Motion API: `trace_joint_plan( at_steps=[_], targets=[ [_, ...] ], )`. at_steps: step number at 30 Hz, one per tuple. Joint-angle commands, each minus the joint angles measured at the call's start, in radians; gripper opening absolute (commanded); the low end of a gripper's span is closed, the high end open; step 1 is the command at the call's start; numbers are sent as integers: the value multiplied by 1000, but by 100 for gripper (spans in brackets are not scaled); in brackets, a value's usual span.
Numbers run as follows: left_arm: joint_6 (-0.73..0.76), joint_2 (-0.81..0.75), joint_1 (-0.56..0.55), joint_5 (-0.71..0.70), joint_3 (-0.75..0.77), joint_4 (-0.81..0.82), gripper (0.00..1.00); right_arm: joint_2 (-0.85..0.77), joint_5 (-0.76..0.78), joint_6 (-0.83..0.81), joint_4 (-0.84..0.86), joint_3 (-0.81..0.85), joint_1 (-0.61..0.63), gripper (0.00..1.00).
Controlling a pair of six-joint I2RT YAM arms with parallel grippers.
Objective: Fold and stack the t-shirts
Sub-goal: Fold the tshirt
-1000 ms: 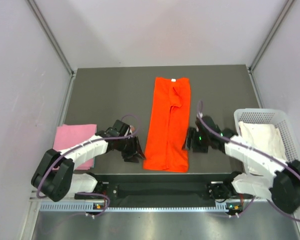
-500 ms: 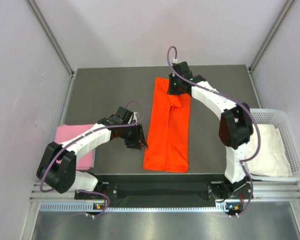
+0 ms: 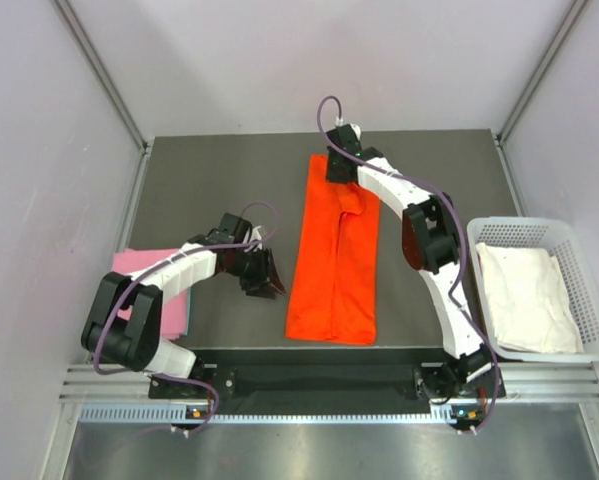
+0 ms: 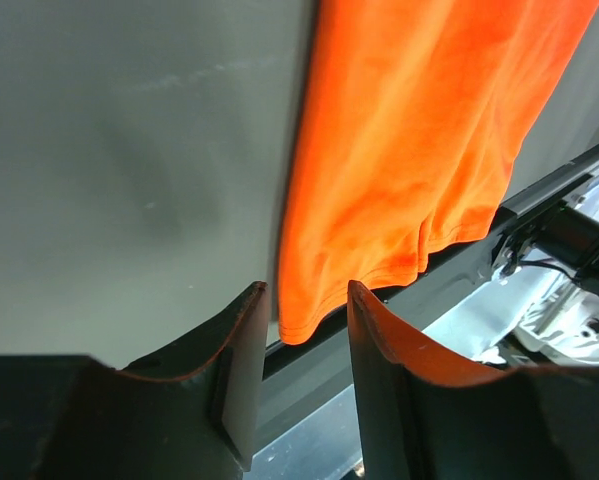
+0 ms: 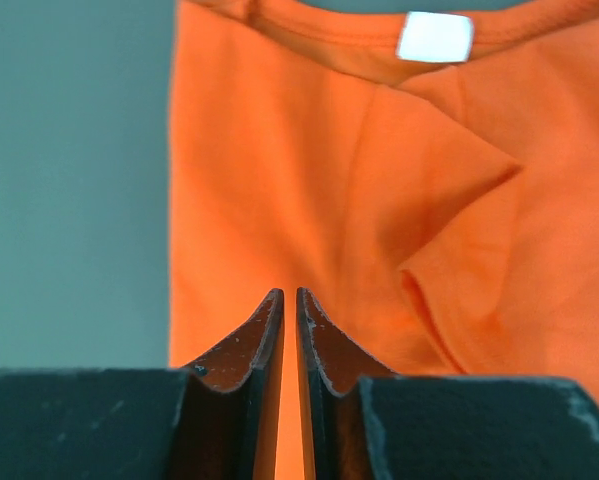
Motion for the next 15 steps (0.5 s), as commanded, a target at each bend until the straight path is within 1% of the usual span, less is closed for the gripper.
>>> trace_joint_plan(
  at_steps=[1,6,11,15],
  targets=[
    [58,20,49,70,14,24,42,3,63,18,-11,54,-37,11],
    [110,18,97,90,23,-19,41,-15,47,-17,-23,7,-104,12],
    [132,4,117,100,14,-38,41,-41,42,-60,-22,-23,-154,12],
    [127,-12,120,104,9,-41,41,-18,53,-92,-65,37,-166,13]
  ],
)
